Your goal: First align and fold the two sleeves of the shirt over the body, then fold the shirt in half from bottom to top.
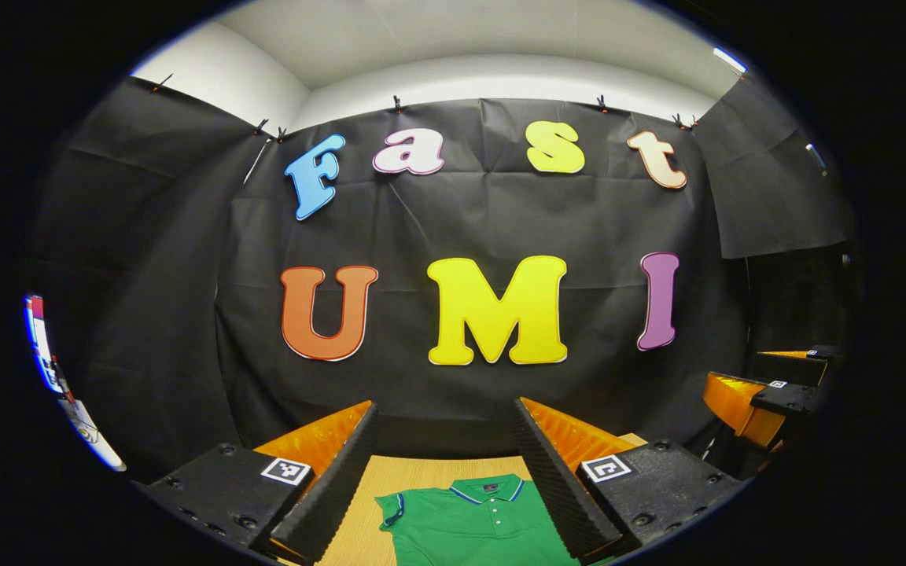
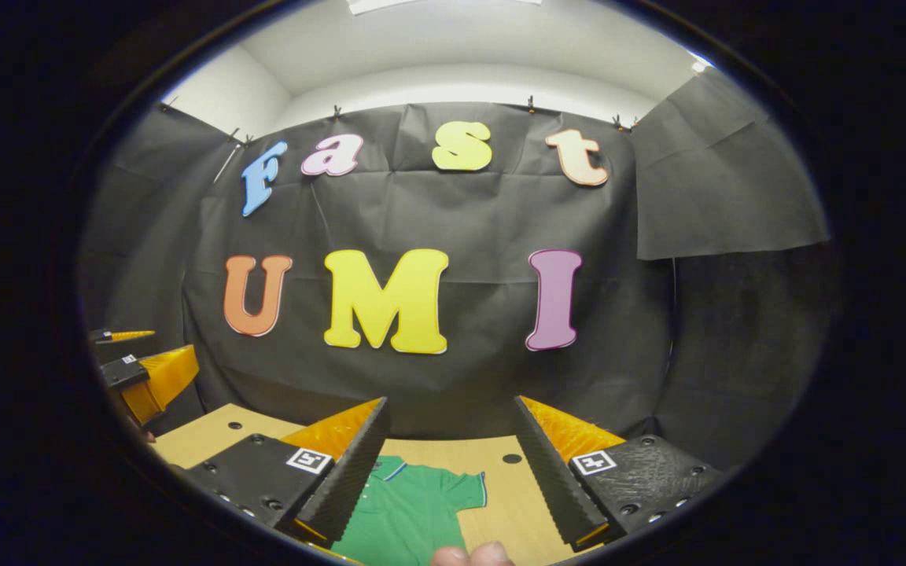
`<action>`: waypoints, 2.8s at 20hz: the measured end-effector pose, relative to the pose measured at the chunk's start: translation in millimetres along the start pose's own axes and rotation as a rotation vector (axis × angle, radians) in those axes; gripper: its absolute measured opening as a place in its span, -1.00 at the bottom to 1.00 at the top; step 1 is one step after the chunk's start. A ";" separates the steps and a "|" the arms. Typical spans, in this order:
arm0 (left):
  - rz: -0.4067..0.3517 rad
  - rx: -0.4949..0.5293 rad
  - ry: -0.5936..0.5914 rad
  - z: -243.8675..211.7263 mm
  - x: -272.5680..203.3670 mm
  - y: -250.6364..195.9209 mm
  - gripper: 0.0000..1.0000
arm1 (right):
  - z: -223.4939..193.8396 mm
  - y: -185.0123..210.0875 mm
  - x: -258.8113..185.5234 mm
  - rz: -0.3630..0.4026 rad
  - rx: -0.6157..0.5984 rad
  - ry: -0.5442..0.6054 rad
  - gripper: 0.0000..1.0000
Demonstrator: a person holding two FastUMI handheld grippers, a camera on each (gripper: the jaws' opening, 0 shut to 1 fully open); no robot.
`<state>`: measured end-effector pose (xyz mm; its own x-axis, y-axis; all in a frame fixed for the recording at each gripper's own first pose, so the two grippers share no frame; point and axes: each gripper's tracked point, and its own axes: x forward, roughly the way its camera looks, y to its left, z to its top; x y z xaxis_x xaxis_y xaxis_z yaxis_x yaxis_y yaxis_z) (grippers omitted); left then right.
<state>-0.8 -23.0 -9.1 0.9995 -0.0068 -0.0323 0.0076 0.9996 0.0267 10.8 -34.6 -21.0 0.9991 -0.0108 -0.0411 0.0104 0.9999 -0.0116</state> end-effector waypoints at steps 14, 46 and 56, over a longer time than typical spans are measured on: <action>-0.006 -0.003 0.050 -15.9 15.3 -12.7 1.00 | -71.8 -27.3 48.1 0.058 -0.019 0.198 0.90; 0.089 0.103 0.118 -47.9 101.5 -9.1 1.00 | -406.2 -75.4 301.7 0.100 -0.065 0.859 0.80; 0.093 0.065 0.151 -54.8 102.7 -30.8 1.00 | -422.2 -72.3 301.5 0.150 0.012 0.913 -0.43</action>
<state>99.9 -53.0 -67.9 0.9799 0.0942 -0.1759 -0.0772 0.9919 0.1010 293.9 -114.9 -454.3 0.5703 0.1188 -0.8128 -0.1107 0.9916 0.0672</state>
